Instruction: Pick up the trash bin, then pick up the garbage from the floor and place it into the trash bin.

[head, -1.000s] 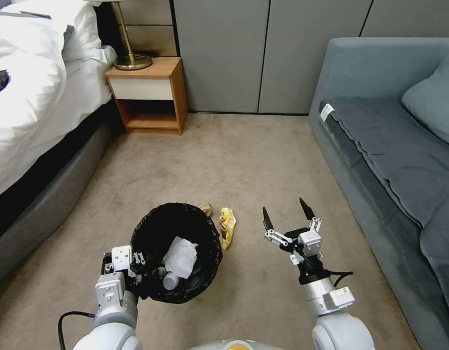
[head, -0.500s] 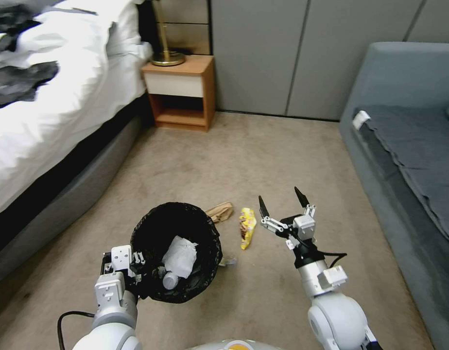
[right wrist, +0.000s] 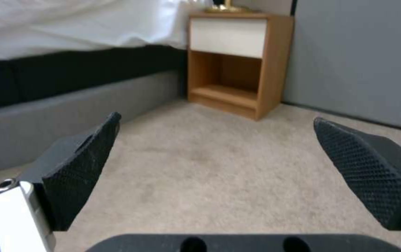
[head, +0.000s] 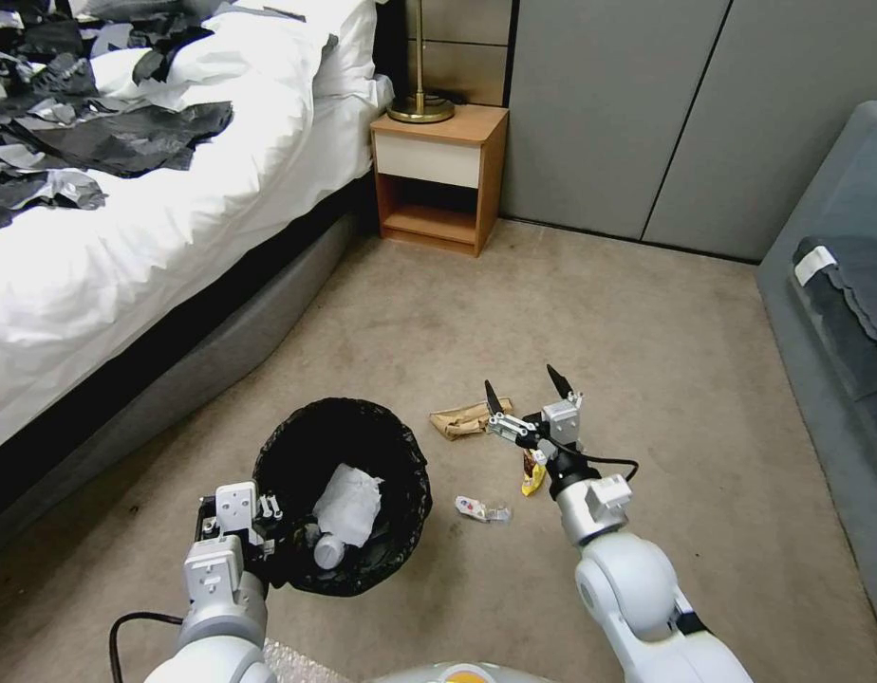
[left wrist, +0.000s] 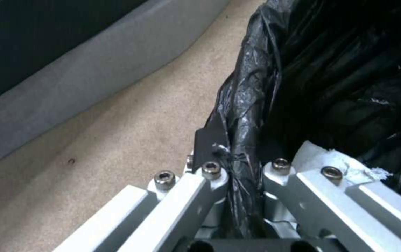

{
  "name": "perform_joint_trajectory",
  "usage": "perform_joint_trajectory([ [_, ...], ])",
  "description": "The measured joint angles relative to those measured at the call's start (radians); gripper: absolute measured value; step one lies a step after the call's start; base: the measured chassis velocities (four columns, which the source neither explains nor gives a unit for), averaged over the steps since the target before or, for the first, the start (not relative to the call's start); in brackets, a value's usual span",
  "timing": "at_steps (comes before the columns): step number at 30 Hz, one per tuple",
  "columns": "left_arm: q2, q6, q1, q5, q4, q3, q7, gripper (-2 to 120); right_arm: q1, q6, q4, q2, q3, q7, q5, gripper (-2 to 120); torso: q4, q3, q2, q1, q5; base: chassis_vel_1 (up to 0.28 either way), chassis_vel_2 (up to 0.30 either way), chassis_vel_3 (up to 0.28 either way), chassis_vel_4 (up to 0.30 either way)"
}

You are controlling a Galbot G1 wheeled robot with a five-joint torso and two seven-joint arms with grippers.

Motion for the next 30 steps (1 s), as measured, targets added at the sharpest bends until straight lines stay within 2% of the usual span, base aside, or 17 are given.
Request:
perform_joint_trajectory([
  [3, -0.001, -0.001, 0.003, 0.002, -0.002, 0.000, 0.000, 1, 0.036, -0.015, -0.053, 0.003, -0.009, 0.007, 0.005, 100, 0.0002, 0.000, 0.000, 0.000, 0.0001, 0.000, 0.000, 0.000, 0.000],
  [4, -0.003, -0.003, 0.008, 0.006, -0.003, 0.000, 0.000, 1, 0.112, -0.037, -0.181, 0.015, -0.026, 0.021, 0.011, 100, 0.0007, 0.000, 0.000, 0.000, 0.0000, 0.000, 0.000, 0.000, 0.000],
  [5, -0.003, -0.003, 0.008, 0.006, -0.003, 0.000, 0.000, 1, 0.112, -0.037, -0.181, 0.015, -0.026, 0.021, 0.011, 100, 0.0007, 0.000, 0.000, 0.000, 0.0000, 0.000, 0.000, 0.000, 0.000],
  [6, -0.003, -0.003, 0.012, 0.006, -0.004, -0.001, 0.000, 1, 0.165, -0.045, -0.289, 0.027, -0.035, 0.030, 0.010, 100, 0.0006, 0.000, 0.000, 0.000, 0.0003, 0.000, 0.000, 0.000, 0.000],
  [7, -0.004, -0.003, 0.014, 0.007, -0.005, -0.001, 0.000, 1, 0.181, -0.046, -0.322, 0.032, -0.036, 0.032, 0.009, 100, 0.0006, 0.000, 0.000, 0.000, 0.0006, 0.000, 0.000, 0.000, 0.000],
  [9, -0.005, -0.005, 0.018, 0.009, -0.005, -0.004, 0.000, 1, 0.259, -0.045, -0.482, 0.056, -0.035, 0.037, -0.004, 100, 0.0003, 0.000, 0.000, 0.000, 0.0002, 0.000, 0.000, 0.000, 0.000],
  [11, -0.005, -0.005, 0.018, 0.009, -0.005, -0.004, 0.000, 1, 0.270, -0.044, -0.506, 0.060, -0.034, 0.037, -0.006, 100, 0.0004, 0.000, 0.000, 0.000, 0.0003, 0.000, 0.000, 0.000, 0.000],
  [13, -0.007, -0.007, 0.022, 0.012, -0.005, -0.005, 0.000, 1, 0.333, -0.041, -0.656, 0.080, -0.022, 0.036, -0.014, 100, 0.0005, 0.000, 0.000, 0.000, 0.0002, 0.000, 0.000, 0.000, 0.000],
  [17, -0.011, -0.013, 0.022, 0.018, -0.003, -0.003, 0.000, 1, 0.391, -0.036, -0.782, 0.097, -0.009, 0.019, -0.015, 100, 0.0003, 0.000, 0.000, 0.000, 0.0002, 0.000, 0.000, 0.000, 0.000],
  [18, -0.011, -0.013, 0.022, 0.018, -0.003, -0.003, 0.000, 1, 0.391, -0.036, -0.782, 0.097, -0.009, 0.019, -0.015, 100, 0.0003, 0.000, 0.000, 0.000, 0.0002, 0.000, 0.000, 0.000, 0.000],
  [19, -0.014, -0.014, 0.022, 0.022, 0.002, 0.001, -0.001, 1, 0.433, -0.035, -0.862, 0.114, 0.004, 0.007, -0.024, 100, 0.0003, 0.000, 0.000, 0.000, 0.0001, 0.000, 0.000, 0.000, 0.000],
  [22, -0.017, -0.014, 0.020, 0.030, 0.007, 0.007, -0.001, 1, 0.514, -0.035, -0.991, 0.144, 0.043, -0.006, -0.059, 100, 0.0007, 0.000, 0.000, 0.000, 0.0002, 0.000, 0.000, 0.000, 0.000],
  [24, -0.018, -0.014, 0.021, 0.030, 0.007, 0.007, -0.001, 1, 0.521, -0.035, -1.004, 0.148, 0.050, -0.008, -0.065, 100, 0.0006, 0.000, 0.000, 0.000, 0.0001, 0.000, 0.000, 0.000, 0.000],
  [26, -0.019, -0.015, 0.026, 0.033, 0.007, 0.007, -0.001, 1, 0.557, -0.035, -1.071, 0.162, 0.088, -0.016, -0.090, 100, 0.0006, 0.000, 0.000, 0.000, 0.0002, 0.000, 0.000, 0.000, 0.000],
  [30, -0.019, -0.016, 0.027, 0.033, 0.007, 0.004, -0.001, 1, 0.564, -0.035, -1.097, 0.165, 0.107, -0.024, -0.094, 100, 0.0004, 0.000, 0.000, 0.000, 0.0001, 0.000, 0.000, 0.000, 0.000],
])
